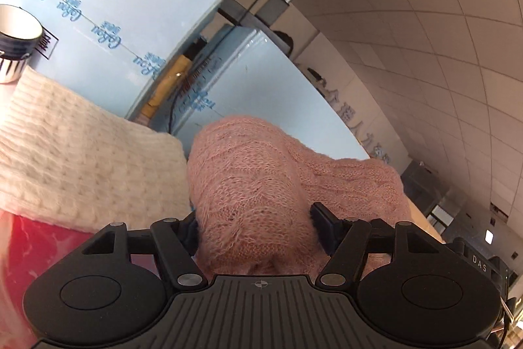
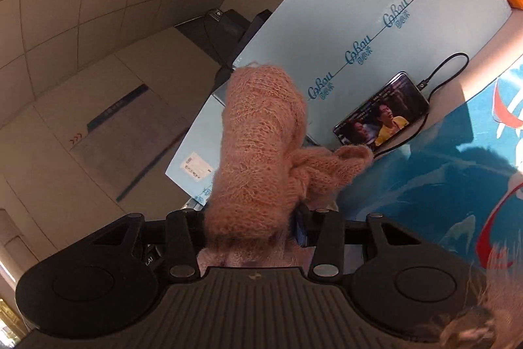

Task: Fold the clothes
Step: 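Lift the folded sweater with both grippers and carry it onto the cream sweater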

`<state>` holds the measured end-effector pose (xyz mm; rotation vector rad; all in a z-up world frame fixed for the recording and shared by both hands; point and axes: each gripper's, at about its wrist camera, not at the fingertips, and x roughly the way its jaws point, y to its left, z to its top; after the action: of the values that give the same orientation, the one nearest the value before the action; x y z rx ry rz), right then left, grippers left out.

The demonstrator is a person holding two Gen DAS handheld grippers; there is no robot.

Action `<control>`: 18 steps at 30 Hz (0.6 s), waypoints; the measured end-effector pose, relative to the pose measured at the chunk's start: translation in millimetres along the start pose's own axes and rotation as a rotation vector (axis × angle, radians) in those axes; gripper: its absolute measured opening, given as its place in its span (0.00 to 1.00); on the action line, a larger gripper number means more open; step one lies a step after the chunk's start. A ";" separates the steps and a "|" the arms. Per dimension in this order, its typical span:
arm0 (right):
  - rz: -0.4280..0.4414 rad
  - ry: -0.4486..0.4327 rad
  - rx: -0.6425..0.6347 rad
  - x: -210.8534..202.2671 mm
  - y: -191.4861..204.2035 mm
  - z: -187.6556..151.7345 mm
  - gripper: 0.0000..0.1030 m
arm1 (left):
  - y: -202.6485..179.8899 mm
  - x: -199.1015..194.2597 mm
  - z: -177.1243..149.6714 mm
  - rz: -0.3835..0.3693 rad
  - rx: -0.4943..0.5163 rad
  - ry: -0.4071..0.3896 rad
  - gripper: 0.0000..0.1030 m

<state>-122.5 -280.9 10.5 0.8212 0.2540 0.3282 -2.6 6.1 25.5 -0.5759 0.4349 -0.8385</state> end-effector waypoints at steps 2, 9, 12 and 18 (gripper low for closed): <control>0.042 0.012 -0.024 27.6 10.6 2.7 0.40 | 10.6 -7.1 16.5 0.025 0.021 -0.079 0.65; 0.147 0.052 -0.065 109.2 29.0 5.7 0.40 | 94.3 -15.1 29.2 -0.073 -0.227 -0.251 0.65; 0.187 0.077 -0.063 142.0 30.1 -0.1 0.40 | 114.1 -23.5 31.8 -0.050 -0.287 -0.316 0.64; 0.193 0.055 -0.096 192.5 18.2 -5.6 0.40 | 110.7 -19.6 36.6 0.152 -0.128 -0.370 0.64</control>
<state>49.2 -192.3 2.3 0.7438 0.2087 0.5411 69.0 91.7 -13.6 -0.7895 0.1906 -0.5448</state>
